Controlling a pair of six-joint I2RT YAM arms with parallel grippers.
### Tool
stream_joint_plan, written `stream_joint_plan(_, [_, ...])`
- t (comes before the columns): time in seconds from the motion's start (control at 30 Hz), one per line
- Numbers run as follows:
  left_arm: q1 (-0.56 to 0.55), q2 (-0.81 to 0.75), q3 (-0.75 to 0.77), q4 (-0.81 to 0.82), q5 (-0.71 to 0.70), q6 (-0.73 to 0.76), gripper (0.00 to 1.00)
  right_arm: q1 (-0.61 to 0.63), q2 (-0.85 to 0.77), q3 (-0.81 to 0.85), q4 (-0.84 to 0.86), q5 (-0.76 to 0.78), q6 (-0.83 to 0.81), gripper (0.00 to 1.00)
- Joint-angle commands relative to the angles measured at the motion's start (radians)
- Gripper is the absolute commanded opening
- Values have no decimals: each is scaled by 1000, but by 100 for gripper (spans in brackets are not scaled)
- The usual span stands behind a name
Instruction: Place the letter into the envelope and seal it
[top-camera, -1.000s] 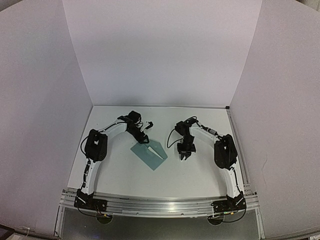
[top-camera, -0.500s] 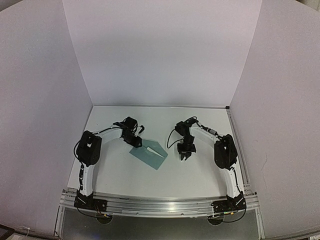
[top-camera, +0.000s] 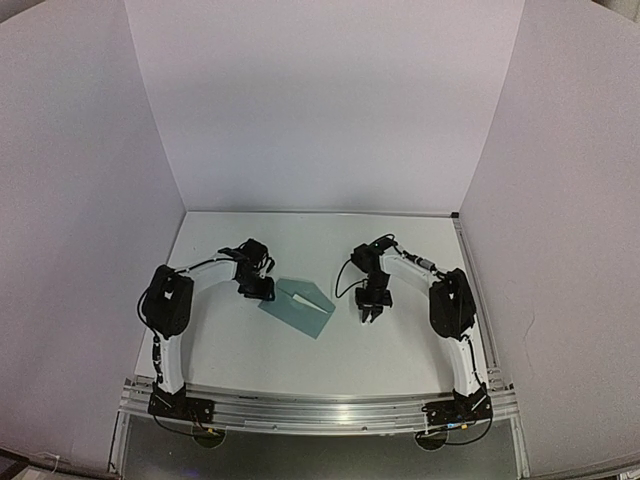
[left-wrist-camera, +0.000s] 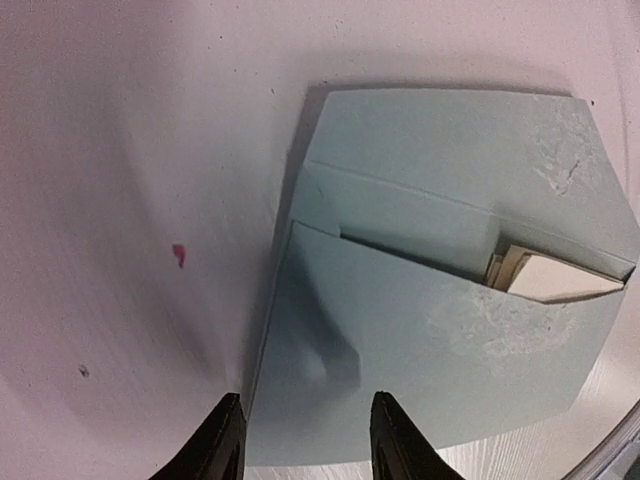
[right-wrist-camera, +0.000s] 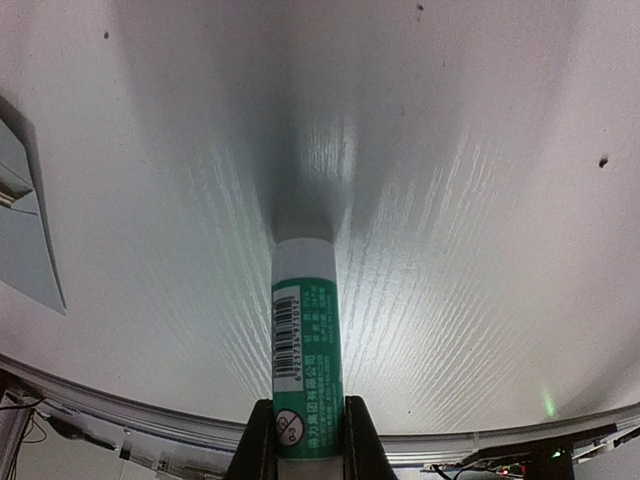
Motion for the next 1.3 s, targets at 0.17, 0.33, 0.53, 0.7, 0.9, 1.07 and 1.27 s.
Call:
stream_joint_plan(0.17, [-7,-281,-96,64,131,202,57,14,-130,-54,-378,-78,77,0])
stream_joint_plan(0.33, [-65,-371,-189,214,182,343,61,37,-160,-111,-378,-104,116,0])
stream_joint_plan(0.53, [-86,-363,-190,248,182,283,61,54,-170,-197,-378,-138,119,0])
stream_joint_plan(0.7, [-86,-392,-225,258,171,287,62,54,-139,-202,-377,-140,99,0])
stream_joint_plan(0.9, [-86,-412,-249,263,166,279,62,55,-86,-208,-378,-140,72,0])
stream_joint_plan(1.07, [-86,-409,-251,264,163,279,63,55,-59,-182,-378,-129,71,0])
stream_joint_plan(1.27, [-86,-398,-245,264,166,282,63,55,-45,-140,-380,-122,72,9])
